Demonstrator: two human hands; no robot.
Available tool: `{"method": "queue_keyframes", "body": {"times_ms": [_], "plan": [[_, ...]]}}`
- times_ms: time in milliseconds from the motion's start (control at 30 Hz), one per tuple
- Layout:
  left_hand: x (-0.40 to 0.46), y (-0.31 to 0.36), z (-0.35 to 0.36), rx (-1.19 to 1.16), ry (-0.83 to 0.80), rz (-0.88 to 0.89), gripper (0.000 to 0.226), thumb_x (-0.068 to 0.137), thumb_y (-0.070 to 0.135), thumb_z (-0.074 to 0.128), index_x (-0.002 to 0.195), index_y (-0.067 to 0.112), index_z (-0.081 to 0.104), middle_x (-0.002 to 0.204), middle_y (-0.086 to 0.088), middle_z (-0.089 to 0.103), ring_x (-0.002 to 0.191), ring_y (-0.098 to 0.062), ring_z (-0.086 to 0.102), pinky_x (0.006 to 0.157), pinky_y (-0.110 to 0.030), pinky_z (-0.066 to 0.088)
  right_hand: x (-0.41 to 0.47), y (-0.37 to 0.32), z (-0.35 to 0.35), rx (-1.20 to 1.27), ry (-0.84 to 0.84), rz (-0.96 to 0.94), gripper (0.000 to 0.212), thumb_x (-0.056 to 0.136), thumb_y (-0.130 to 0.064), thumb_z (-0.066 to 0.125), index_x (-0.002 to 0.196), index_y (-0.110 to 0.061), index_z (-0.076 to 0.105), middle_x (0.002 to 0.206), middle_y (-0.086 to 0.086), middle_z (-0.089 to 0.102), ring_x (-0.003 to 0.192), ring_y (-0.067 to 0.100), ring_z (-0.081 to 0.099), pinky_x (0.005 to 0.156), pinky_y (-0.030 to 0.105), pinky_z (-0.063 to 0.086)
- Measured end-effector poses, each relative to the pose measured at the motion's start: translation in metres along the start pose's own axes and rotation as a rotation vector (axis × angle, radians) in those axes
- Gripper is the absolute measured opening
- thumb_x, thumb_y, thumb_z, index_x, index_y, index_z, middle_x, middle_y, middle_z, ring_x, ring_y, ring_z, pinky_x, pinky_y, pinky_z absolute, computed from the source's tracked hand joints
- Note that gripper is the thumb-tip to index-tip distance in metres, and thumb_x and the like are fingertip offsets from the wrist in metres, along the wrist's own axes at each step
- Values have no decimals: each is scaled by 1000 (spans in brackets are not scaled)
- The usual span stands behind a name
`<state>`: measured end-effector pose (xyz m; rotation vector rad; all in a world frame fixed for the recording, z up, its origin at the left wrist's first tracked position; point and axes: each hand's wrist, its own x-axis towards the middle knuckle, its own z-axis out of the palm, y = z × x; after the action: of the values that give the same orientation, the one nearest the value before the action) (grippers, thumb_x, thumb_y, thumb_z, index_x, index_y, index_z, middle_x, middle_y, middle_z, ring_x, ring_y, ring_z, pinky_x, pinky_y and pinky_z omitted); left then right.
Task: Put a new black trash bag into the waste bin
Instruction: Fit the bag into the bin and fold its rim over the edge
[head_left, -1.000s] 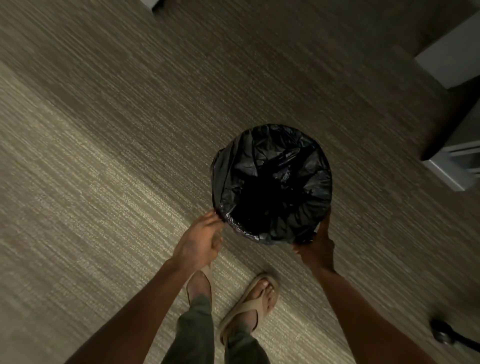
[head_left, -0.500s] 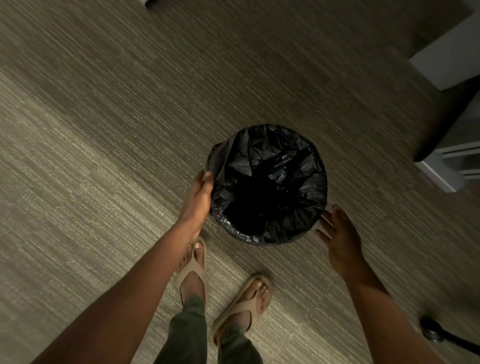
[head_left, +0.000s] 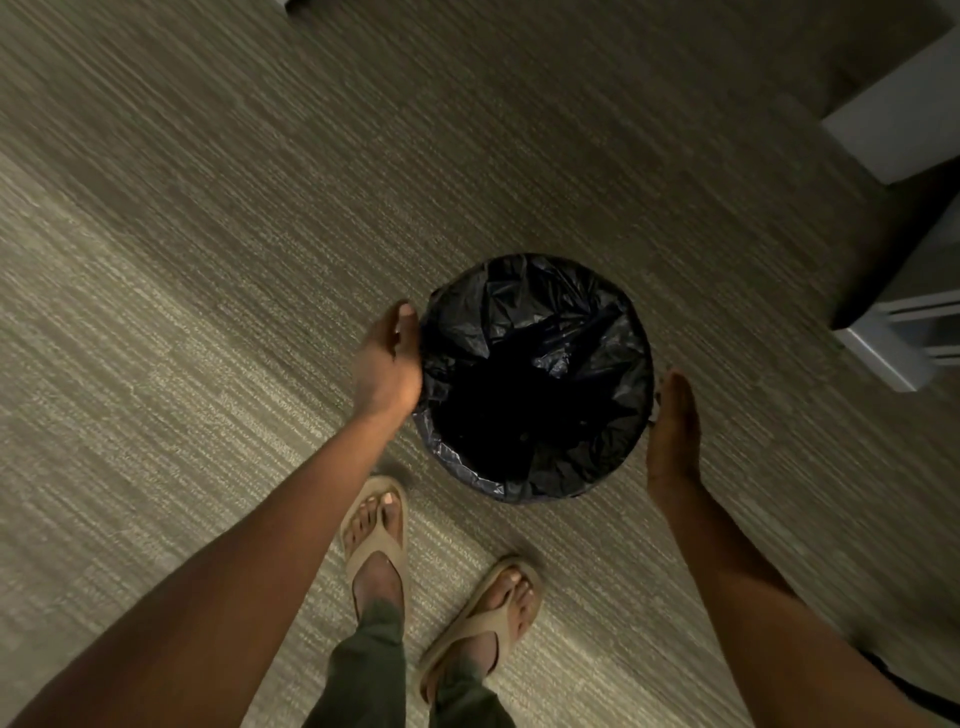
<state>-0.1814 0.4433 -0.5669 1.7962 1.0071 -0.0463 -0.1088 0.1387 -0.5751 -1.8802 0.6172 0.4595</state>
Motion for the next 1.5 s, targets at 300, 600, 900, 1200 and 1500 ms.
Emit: {"method": "queue_keyframes", "body": {"times_ms": [300, 600, 900, 1200, 1500], "plan": [[47, 12, 16, 22, -313, -216, 81, 100, 74, 22, 142, 18, 63, 143, -14, 65, 132, -33, 60, 110, -38, 46, 38, -25, 22, -302, -89, -83, 78, 101, -71, 35, 159, -19, 43, 162, 15, 45, 145, 35, 48, 113, 47, 44], [57, 26, 22, 219, -377, 10, 71, 104, 67, 23, 140, 20, 62, 134, -14, 69, 123, -30, 63, 99, -37, 48, 53, -56, 35, -524, -271, -329, 63, 104, -66, 33, 152, -28, 48, 151, 8, 56, 133, 30, 57, 94, 31, 41], [16, 14, 10, -99, 137, -105, 51, 108, 50, 40, 139, 15, 61, 130, -3, 71, 113, -16, 62, 90, -25, 44, -9, -24, 20, -422, 238, -219, 70, 107, -50, 47, 162, -10, 33, 165, 24, 33, 148, 41, 40, 111, 46, 41], [-36, -15, 23, -246, -95, -148, 58, 107, 56, 32, 155, 26, 46, 146, 6, 60, 133, -15, 53, 103, -22, 43, -63, 36, 37, -131, 52, 28, 71, 106, -61, 31, 167, -27, 14, 165, 17, 39, 146, 39, 46, 111, 40, 42], [-46, -16, 1, -150, 103, -257, 59, 103, 38, 58, 157, 20, 40, 142, -8, 61, 118, -21, 63, 103, -40, 52, -59, 48, 20, -41, 21, 38, 68, 105, -63, 30, 161, -26, 37, 162, 8, 46, 142, 25, 49, 111, 38, 42]]}}
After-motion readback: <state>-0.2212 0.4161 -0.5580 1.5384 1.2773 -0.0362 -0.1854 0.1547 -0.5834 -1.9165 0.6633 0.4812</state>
